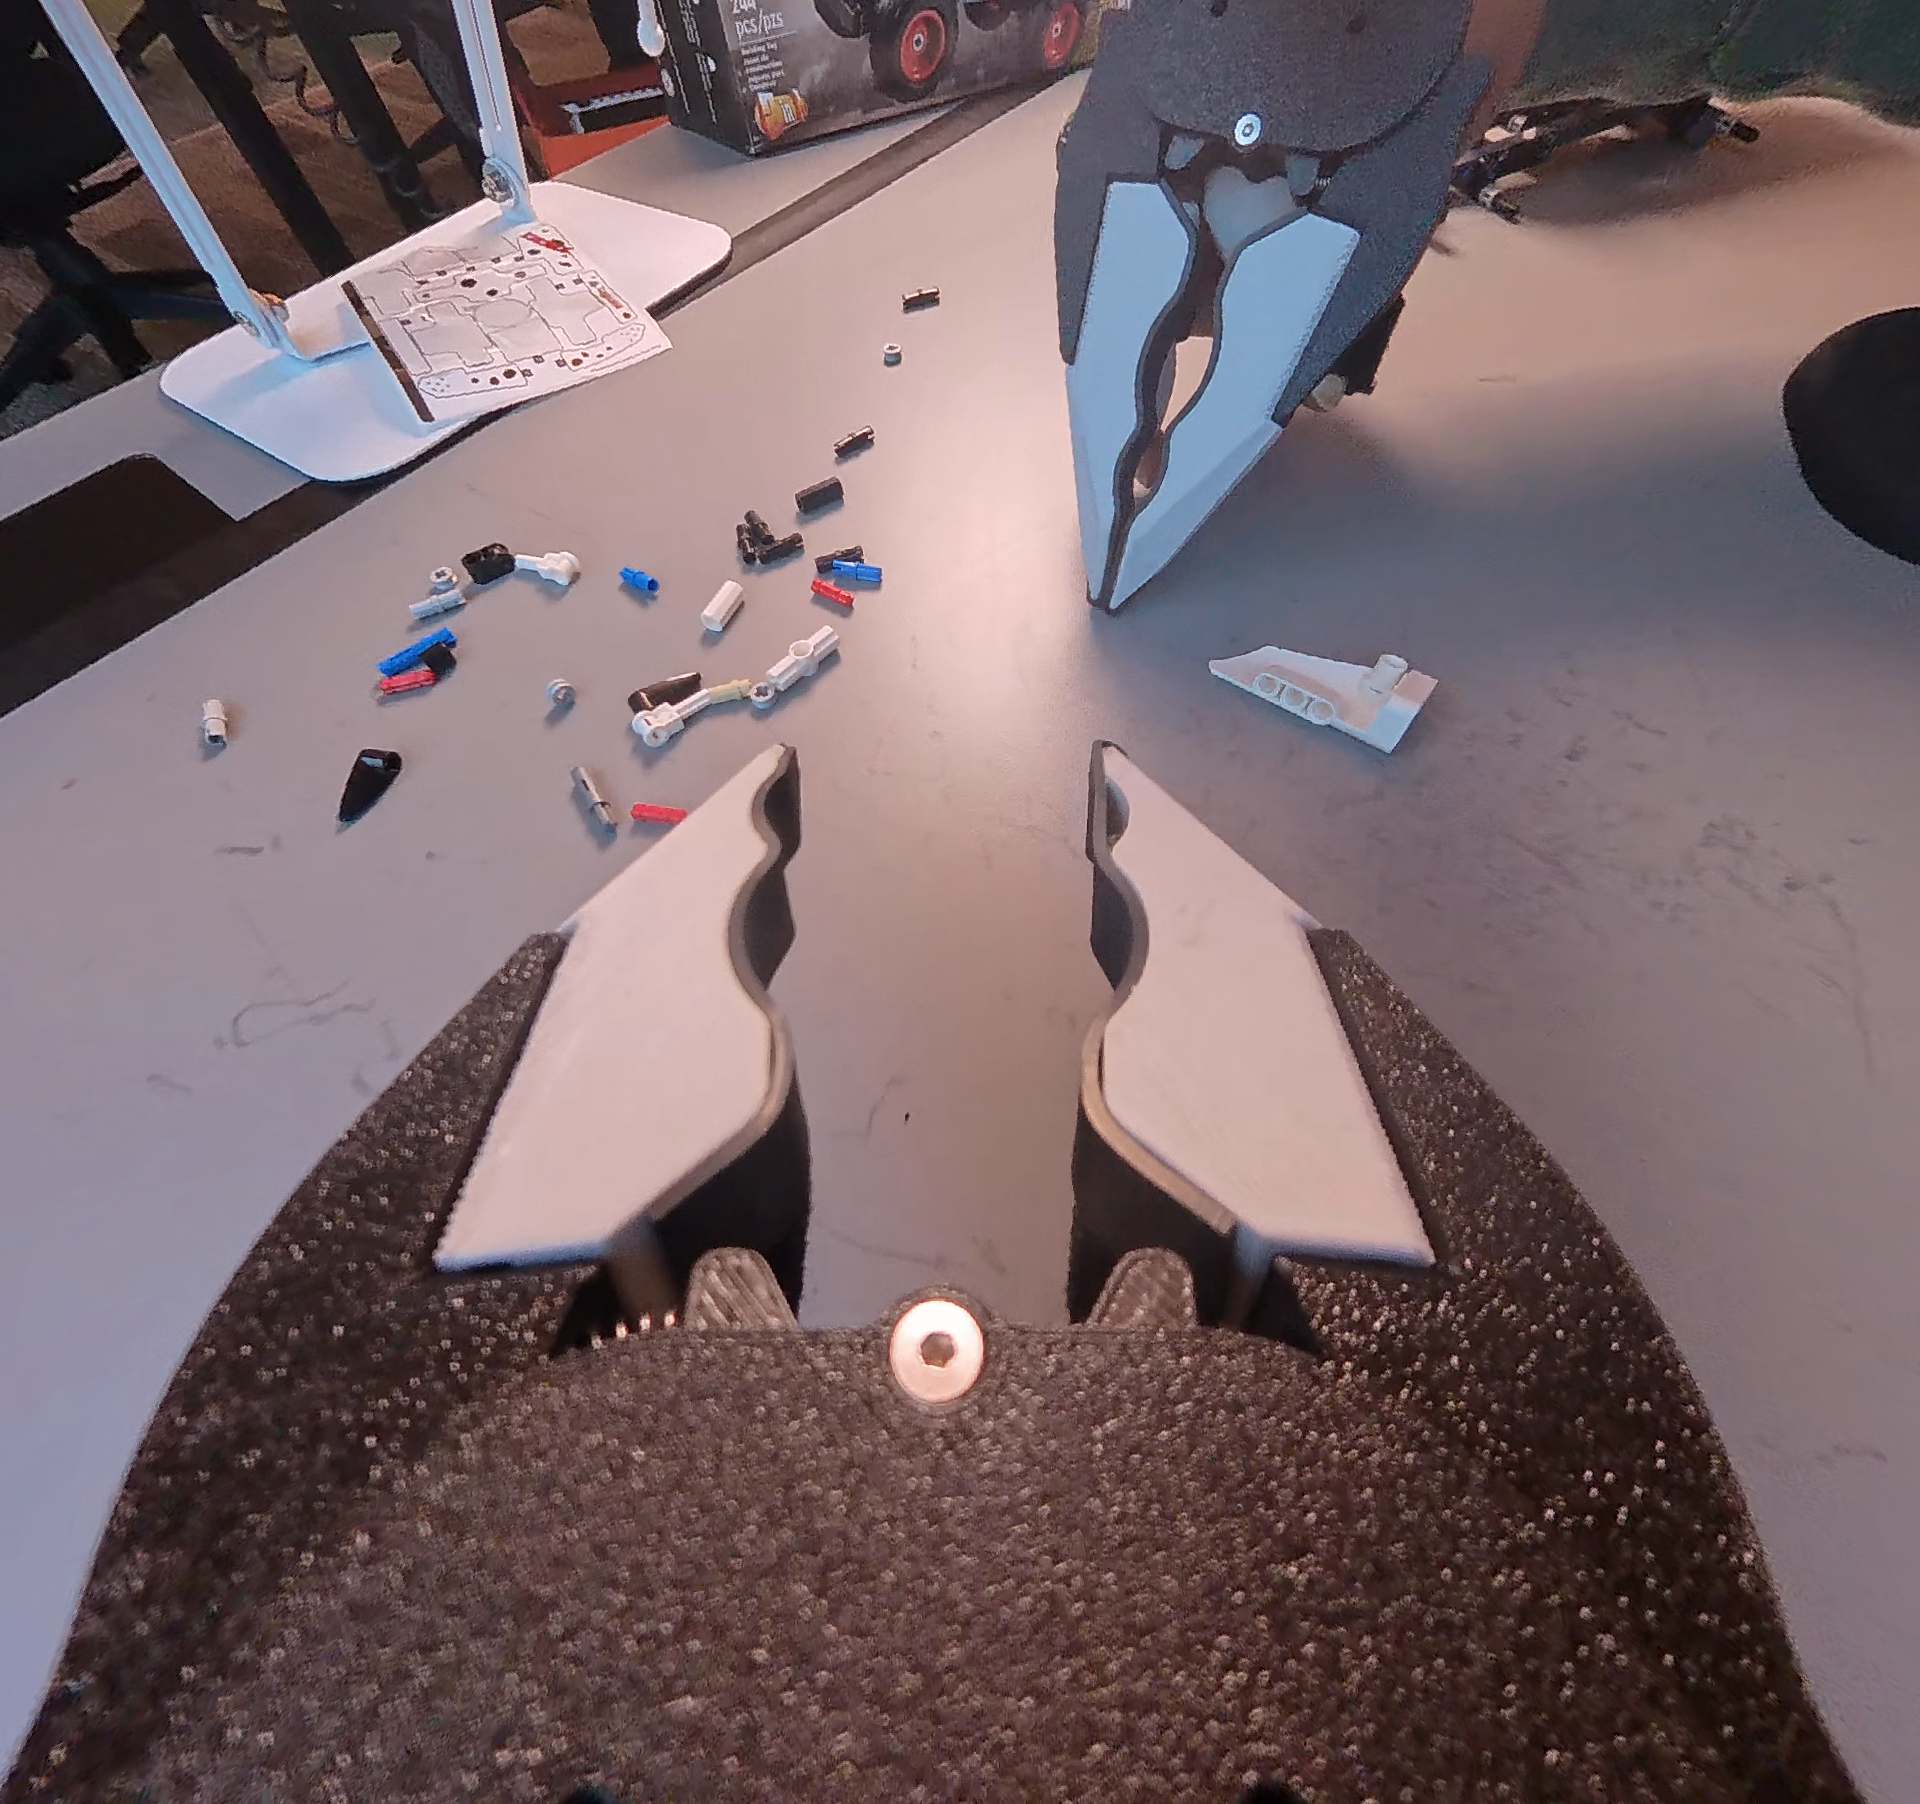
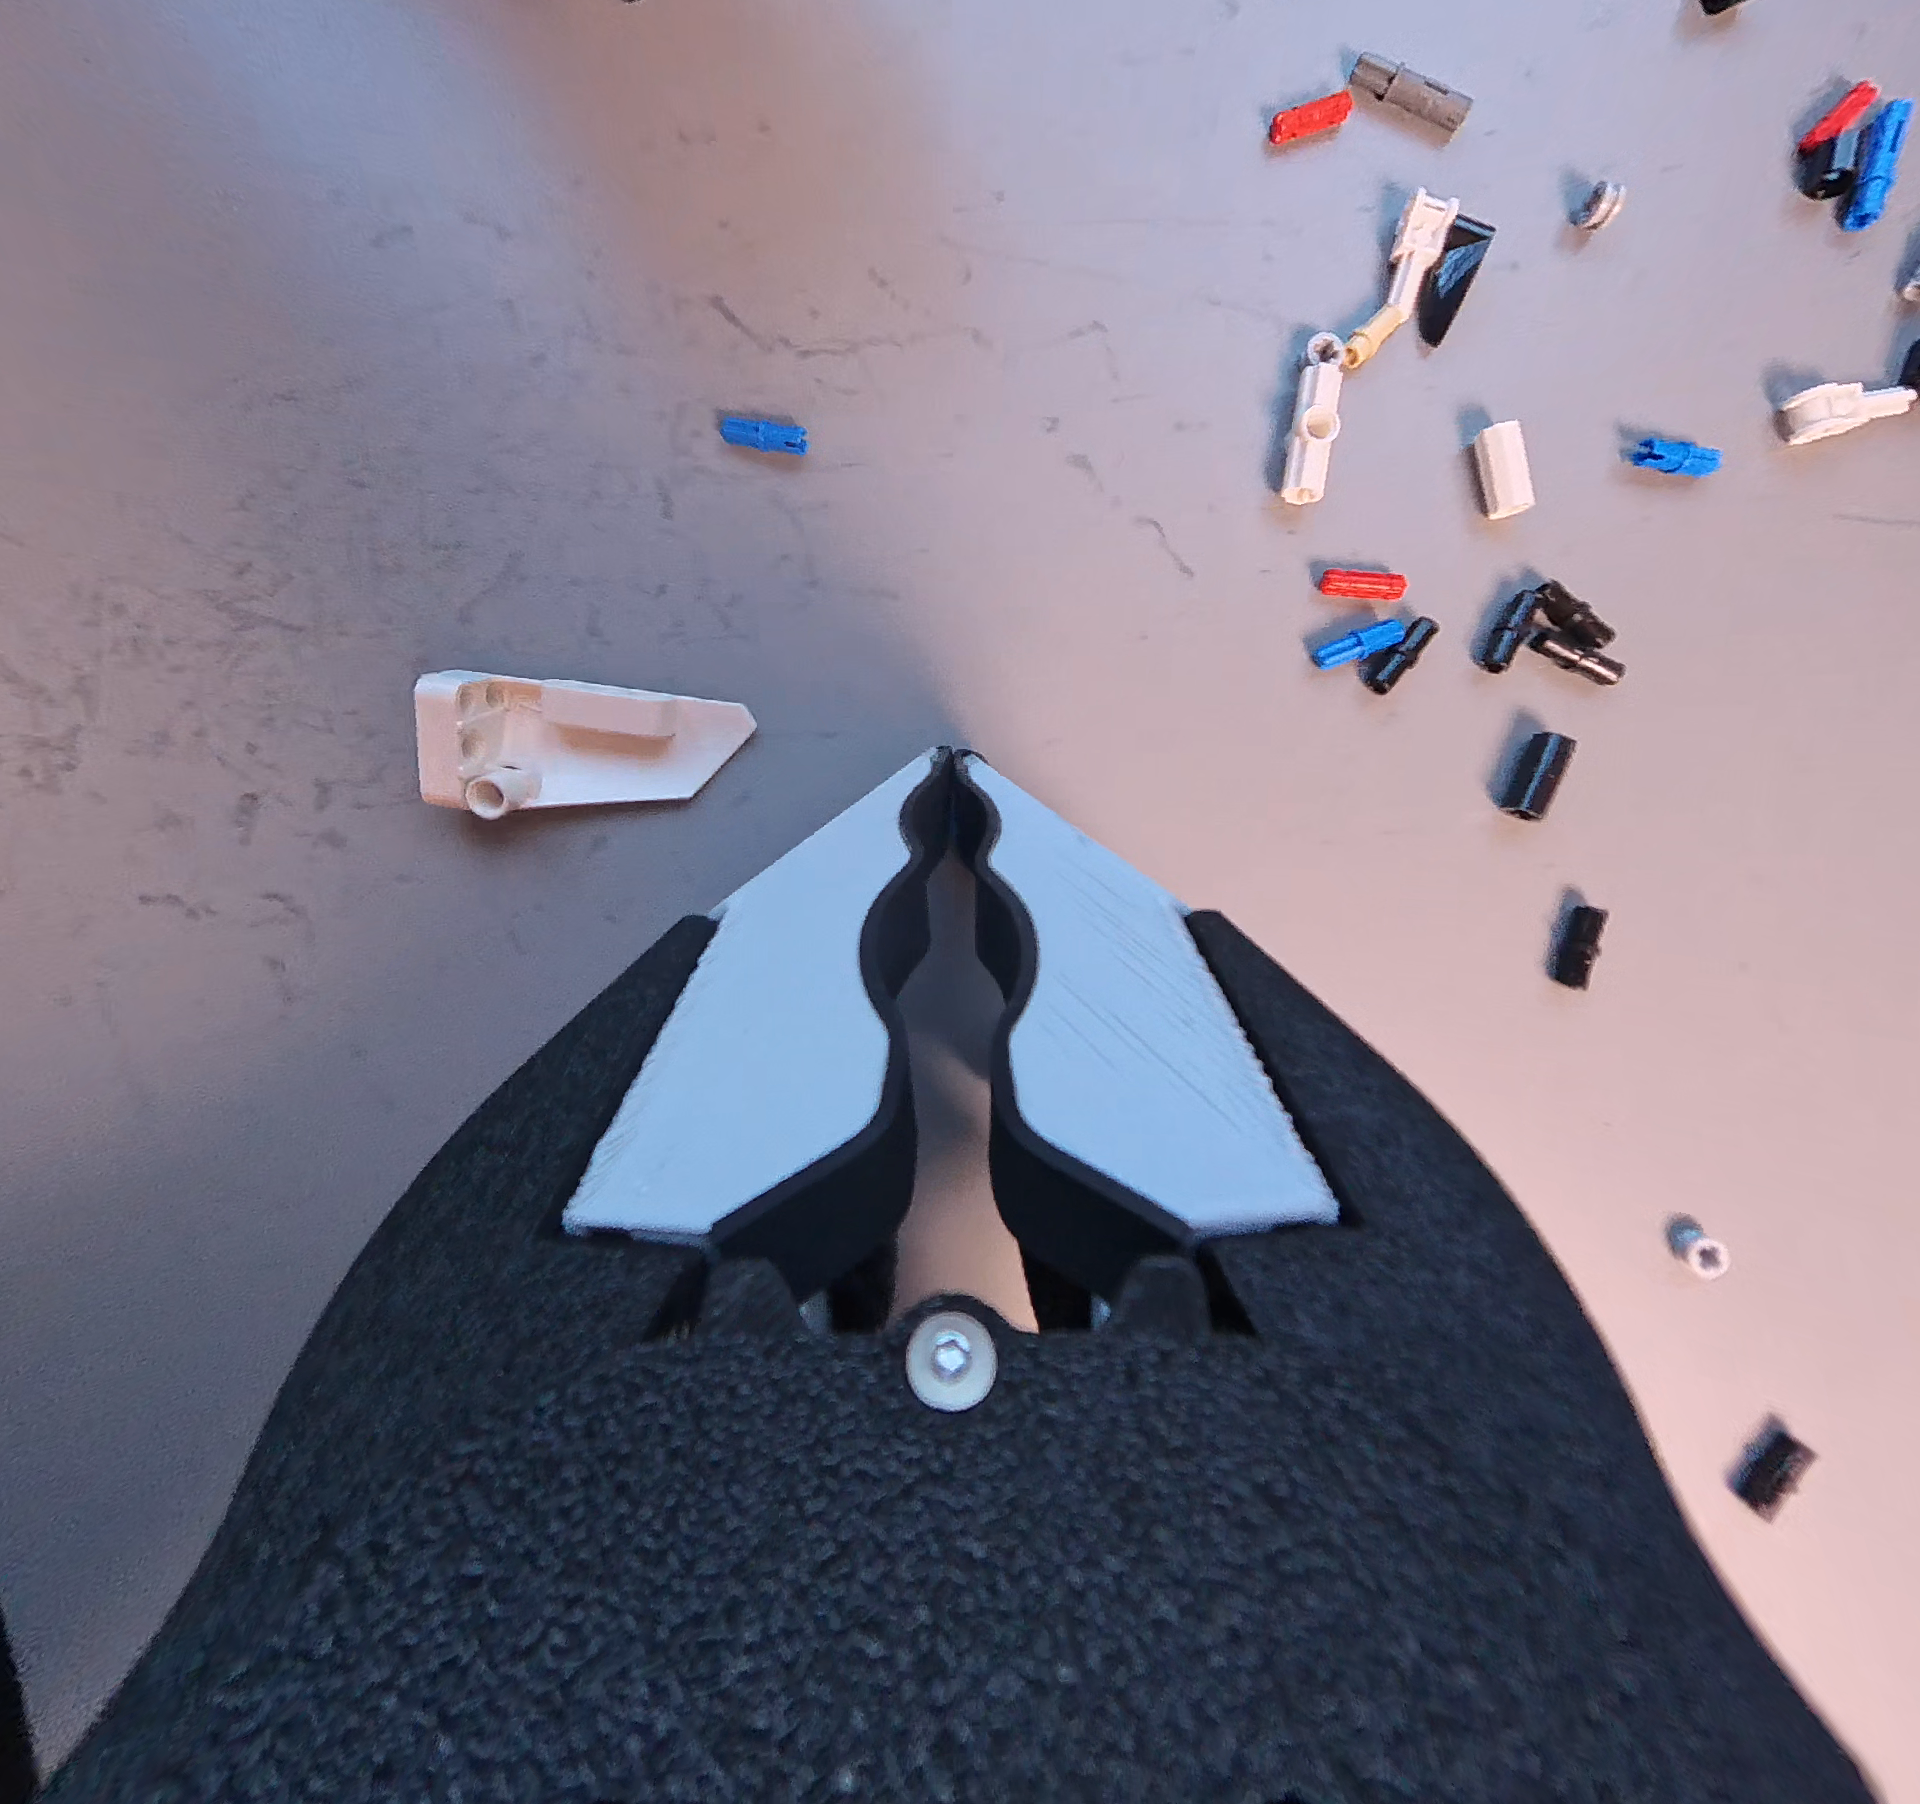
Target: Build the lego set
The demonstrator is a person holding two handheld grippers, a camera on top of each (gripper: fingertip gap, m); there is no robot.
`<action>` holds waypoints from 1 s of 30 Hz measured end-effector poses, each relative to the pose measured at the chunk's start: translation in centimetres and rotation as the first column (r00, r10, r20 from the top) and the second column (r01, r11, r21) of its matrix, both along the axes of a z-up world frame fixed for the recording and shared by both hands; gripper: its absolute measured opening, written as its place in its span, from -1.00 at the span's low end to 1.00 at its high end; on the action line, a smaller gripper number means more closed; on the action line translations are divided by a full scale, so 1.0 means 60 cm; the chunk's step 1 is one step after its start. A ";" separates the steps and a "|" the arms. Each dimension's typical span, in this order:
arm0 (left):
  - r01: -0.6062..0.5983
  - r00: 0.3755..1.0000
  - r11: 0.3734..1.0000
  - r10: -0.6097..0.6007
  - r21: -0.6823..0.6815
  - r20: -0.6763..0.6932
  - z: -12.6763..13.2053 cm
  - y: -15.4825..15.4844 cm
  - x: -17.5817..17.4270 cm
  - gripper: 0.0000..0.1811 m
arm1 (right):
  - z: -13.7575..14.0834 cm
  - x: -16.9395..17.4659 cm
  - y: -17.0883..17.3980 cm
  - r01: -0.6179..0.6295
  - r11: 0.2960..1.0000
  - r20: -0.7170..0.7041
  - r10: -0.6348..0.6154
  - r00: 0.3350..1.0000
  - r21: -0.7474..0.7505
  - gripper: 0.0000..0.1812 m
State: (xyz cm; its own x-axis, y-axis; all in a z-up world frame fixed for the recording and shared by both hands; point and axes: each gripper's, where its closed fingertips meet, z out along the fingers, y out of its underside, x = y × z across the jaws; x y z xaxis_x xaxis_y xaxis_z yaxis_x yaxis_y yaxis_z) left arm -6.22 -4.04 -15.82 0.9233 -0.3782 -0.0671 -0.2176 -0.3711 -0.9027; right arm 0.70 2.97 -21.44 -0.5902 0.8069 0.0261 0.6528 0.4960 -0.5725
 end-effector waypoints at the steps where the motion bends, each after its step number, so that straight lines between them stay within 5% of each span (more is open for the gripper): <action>1: 0.000 1.000 1.000 0.000 0.000 0.000 0.000 0.000 0.000 -0.39 | 0.000 0.003 0.000 0.010 1.000 -0.002 -0.010 1.000 -0.001 -1.00; 10: 0.005 1.000 1.000 -0.005 0.000 -0.020 -0.003 0.000 0.003 -0.40 | 0.005 0.048 -0.006 0.089 0.994 -0.013 -0.090 0.996 -0.057 -1.00; 22: 0.127 0.987 0.992 -0.129 0.021 0.094 0.018 -0.007 0.052 -0.49 | 0.095 0.083 -0.046 0.225 0.945 -0.274 -0.288 0.918 -0.237 -1.00; 30: 0.205 0.977 0.978 -0.203 -0.039 0.062 -0.004 -0.011 0.091 -0.56 | 0.025 0.113 -0.049 0.281 0.957 -0.160 -0.290 0.944 -0.074 -1.00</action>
State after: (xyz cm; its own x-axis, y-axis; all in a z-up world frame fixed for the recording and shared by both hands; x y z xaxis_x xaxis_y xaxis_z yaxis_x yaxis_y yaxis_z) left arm -0.79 -4.69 -16.08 0.8281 -0.5605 0.0053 -0.2411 -0.3648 -0.8993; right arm 7.47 0.02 -19.95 -0.3256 0.9436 0.0605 0.6560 0.2716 -0.7042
